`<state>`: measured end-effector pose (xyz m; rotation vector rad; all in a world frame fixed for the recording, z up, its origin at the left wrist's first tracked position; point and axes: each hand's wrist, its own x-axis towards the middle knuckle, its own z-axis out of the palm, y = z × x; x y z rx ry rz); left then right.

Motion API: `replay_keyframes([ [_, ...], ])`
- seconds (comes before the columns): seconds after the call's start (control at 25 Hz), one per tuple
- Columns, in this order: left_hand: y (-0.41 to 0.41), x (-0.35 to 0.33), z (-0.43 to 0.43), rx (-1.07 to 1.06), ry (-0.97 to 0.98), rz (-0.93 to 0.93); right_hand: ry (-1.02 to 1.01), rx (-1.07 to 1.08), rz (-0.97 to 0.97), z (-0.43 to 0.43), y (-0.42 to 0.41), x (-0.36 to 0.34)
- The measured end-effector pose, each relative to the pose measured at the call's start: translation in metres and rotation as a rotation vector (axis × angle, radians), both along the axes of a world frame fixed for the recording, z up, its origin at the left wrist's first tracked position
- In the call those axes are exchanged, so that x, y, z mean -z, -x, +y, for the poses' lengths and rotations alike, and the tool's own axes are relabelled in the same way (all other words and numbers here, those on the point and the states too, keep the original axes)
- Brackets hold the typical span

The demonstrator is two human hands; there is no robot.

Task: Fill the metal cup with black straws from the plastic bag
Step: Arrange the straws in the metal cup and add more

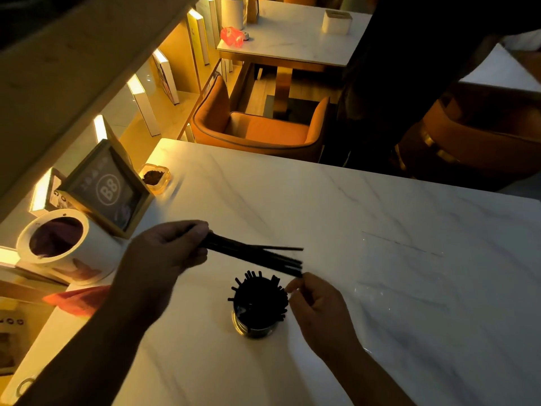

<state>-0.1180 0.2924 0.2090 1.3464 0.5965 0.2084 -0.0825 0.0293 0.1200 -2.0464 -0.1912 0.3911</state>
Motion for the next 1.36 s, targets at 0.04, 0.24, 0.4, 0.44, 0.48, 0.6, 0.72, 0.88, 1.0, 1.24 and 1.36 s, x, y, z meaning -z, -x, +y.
replay_keyframes([
  [0.04,0.0,0.012,-0.006,-0.047,0.184,0.009,-0.01,-0.093,0.077,0.002,0.001,-0.005],
  [0.24,0.012,0.061,-0.055,-0.007,0.633,0.13,-0.649,0.006,0.508,0.022,-0.011,-0.033],
  [0.4,0.029,0.08,-0.068,0.138,0.459,0.239,-0.423,0.104,0.173,0.019,-0.027,-0.046],
  [0.44,0.032,0.085,-0.065,0.173,0.22,0.263,-0.35,0.077,0.104,0.017,-0.027,-0.047],
  [0.48,0.035,0.088,-0.06,0.168,-0.064,0.278,-0.314,0.053,0.067,0.015,-0.027,-0.046],
  [0.6,0.048,0.099,-0.043,0.163,-0.571,0.23,-0.224,-0.039,0.012,0.016,-0.018,-0.034],
  [0.72,0.055,0.122,-0.039,0.436,-0.579,0.286,-0.074,-0.185,0.04,0.02,-0.007,-0.017],
  [0.88,0.047,0.142,-0.047,0.577,-0.7,0.346,0.014,-0.077,0.045,0.008,-0.009,-0.001],
  [1.0,0.036,0.15,-0.057,0.564,-0.749,0.277,-0.055,-0.056,0.248,0.011,-0.005,0.006],
  [1.24,0.013,0.153,-0.079,0.542,-0.83,0.146,-0.205,0.025,0.341,0.023,0.009,0.017],
  [1.36,0.005,0.151,-0.082,0.503,-0.793,0.111,-0.203,0.036,0.268,0.021,0.011,0.023],
])
